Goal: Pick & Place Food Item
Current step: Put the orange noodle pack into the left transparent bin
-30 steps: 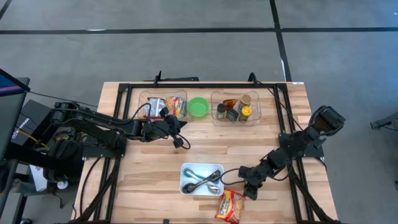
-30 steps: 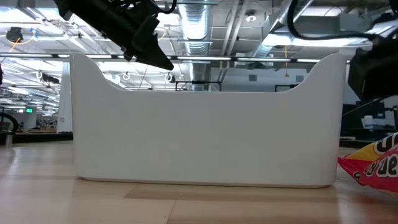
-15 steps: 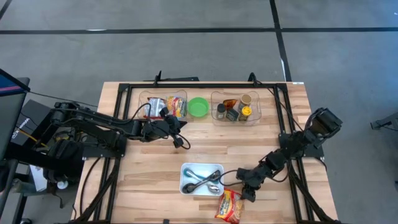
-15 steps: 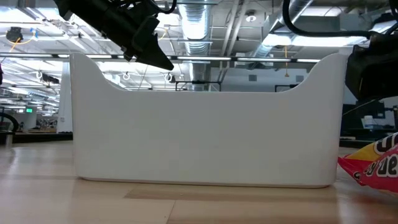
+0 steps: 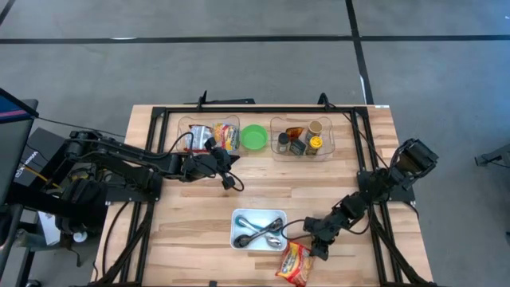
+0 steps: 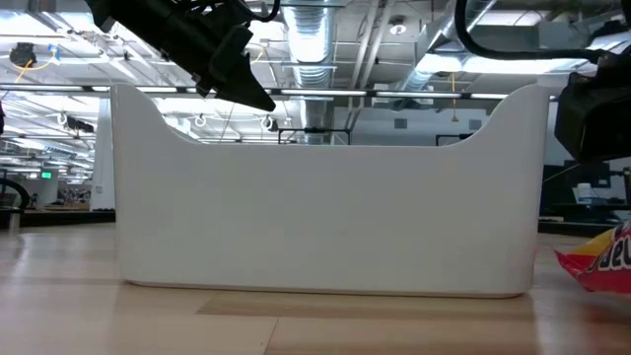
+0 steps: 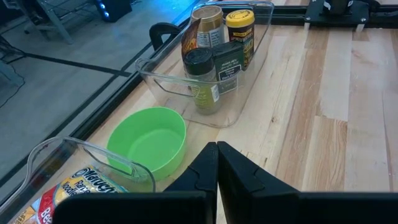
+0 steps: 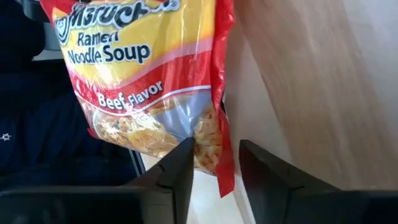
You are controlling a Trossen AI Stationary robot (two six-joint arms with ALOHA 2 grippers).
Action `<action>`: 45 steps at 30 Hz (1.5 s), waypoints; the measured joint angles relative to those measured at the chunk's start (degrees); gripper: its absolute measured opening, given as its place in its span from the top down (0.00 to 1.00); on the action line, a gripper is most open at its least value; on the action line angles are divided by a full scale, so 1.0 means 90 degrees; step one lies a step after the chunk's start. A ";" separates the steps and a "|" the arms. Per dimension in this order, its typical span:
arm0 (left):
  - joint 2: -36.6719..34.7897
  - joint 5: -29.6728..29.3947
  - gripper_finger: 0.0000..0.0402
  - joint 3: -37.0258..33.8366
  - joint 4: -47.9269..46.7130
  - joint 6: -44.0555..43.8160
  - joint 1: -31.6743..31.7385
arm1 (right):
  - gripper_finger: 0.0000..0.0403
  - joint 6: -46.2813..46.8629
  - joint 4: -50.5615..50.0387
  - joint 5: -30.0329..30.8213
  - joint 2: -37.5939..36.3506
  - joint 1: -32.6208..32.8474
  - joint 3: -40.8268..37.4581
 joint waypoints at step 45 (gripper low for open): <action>0.0000 -0.0002 0.99 0.0000 0.0000 0.0000 0.0000 | 1.00 -0.1635 0.0065 0.0127 0.0005 -0.0035 0.0341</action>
